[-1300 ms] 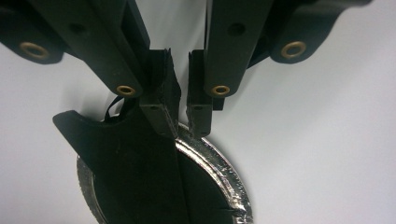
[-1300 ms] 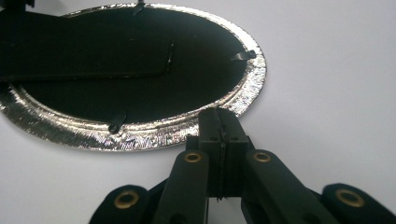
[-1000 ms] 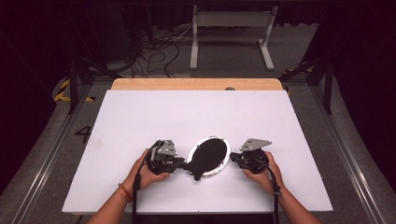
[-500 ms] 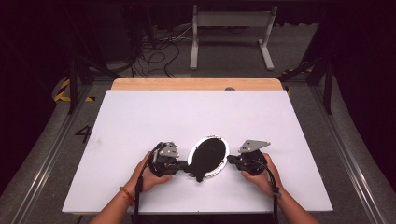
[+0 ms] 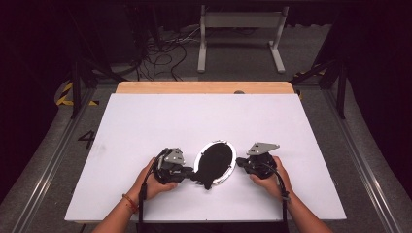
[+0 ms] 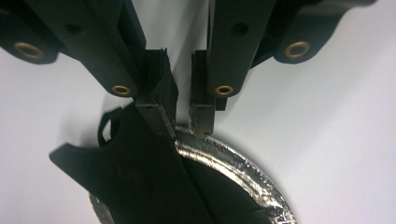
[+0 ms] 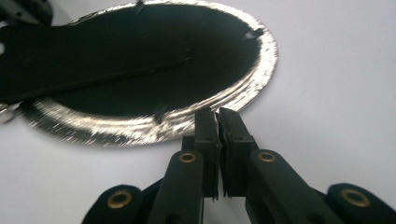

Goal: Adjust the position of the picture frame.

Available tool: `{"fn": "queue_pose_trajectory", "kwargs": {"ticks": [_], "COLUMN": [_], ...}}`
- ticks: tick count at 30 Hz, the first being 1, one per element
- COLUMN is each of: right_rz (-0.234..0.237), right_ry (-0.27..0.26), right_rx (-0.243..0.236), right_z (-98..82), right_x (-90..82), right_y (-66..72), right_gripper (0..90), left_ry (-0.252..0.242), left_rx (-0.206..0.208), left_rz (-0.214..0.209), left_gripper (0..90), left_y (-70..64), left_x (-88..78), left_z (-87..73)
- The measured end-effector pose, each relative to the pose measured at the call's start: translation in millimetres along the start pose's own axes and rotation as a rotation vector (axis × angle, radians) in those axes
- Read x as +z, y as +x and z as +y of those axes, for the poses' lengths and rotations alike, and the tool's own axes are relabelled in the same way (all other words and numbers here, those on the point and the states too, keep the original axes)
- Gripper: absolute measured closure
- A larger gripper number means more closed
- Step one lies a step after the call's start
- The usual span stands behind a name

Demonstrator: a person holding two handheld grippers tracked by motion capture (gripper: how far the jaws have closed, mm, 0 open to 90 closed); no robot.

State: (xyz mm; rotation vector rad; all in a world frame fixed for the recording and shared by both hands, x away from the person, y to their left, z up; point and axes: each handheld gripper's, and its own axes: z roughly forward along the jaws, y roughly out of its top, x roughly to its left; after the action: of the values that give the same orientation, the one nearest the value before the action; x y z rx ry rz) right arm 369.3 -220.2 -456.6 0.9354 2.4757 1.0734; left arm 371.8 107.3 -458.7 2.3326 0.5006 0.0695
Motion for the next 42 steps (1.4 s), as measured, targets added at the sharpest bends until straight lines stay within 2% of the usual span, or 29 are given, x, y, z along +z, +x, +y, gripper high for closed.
{"fn": "queue_pose_trajectory", "kwargs": {"ticks": [2, 3, 6, 9, 12, 16, 18, 21, 25, 27, 31, 32, 33, 36, 39, 42], "right_rz": [0.016, 0.024, 0.050, 0.057, 0.054, 0.041, 0.023, 0.017, 0.001, -0.013, -0.013, -0.014, -0.014, 0.035, 0.081, 0.141], "right_ry": [0.002, 0.005, 0.006, 0.006, 0.003, -0.006, -0.004, -0.005, -0.014, -0.018, -0.027, -0.029, -0.025, -0.034, -0.028, -0.020], "right_rx": [-0.011, -0.015, -0.015, -0.025, -0.029, -0.028, -0.036, -0.037, -0.015, -0.005, 0.020, 0.023, 0.026, 0.032, 0.029, 0.040], "right_z": [-2.6, -3.5, -5.0, -4.7, -3.0, -0.8, 1.4, 2.7, 3.9, 4.3, 3.5, 3.2, 3.2, 2.0, 0.3, -0.2], "right_x": [-2.4, -3.4, -4.8, -3.6, -1.1, 2.7, 4.4, 5.8, 8.2, 8.8, 8.9, 8.7, 7.3, 1.1, -5.8, -11.6], "right_y": [4.5, 6.5, 11.8, 16.9, 18.1, 18.1, 18.9, 17.2, 10.2, 6.0, -0.9, -1.8, -2.3, -0.4, 6.5, 12.2], "right_gripper": [87.2, 87.2, 87.1, 87.0, 88.3, 89.5, 89.8, 89.9, 90.0, 90.0, 90.0, 89.6, 84.1, 80.3, 74.5, 70.2], "left_ry": [0.000, 0.003, 0.006, -0.006, -0.010, -0.038, -0.036, -0.039, -0.040, -0.041, -0.049, -0.048, -0.051, -0.053, -0.055, -0.061], "left_rx": [-0.011, 0.002, -0.001, -0.015, -0.016, -0.050, -0.041, -0.038, -0.041, -0.030, -0.029, -0.025, -0.020, -0.014, -0.021, -0.008], "left_rz": [-0.007, -0.009, -0.013, -0.034, -0.037, -0.055, -0.049, -0.049, -0.046, -0.040, -0.030, -0.018, -0.013, 0.000, -0.008, -0.003], "left_gripper": [79.7, 80.0, 82.1, 82.0, 84.0, 87.8, 87.9, 87.7, 87.7, 87.8, 87.8, 87.9, 88.1, 88.1, 87.9, 88.0], "left_y": [-1.2, -1.0, -2.5, -2.2, -3.3, -1.5, -2.5, -3.2, -7.1, -9.3, -12.7, -14.5, -15.0, -17.3, -17.5, -19.1], "left_x": [-1.4, -1.7, -1.3, 0.3, 2.7, 7.2, 7.5, 8.3, 12.7, 15.7, 19.5, 20.3, 20.8, 21.8, 22.5, 25.8], "left_z": [-2.0, -2.0, -1.6, -2.3, -0.8, -0.8, 0.2, 1.0, 5.3, 8.6, 11.4, 12.0, 12.3, 12.8, 12.9, 15.9]}}
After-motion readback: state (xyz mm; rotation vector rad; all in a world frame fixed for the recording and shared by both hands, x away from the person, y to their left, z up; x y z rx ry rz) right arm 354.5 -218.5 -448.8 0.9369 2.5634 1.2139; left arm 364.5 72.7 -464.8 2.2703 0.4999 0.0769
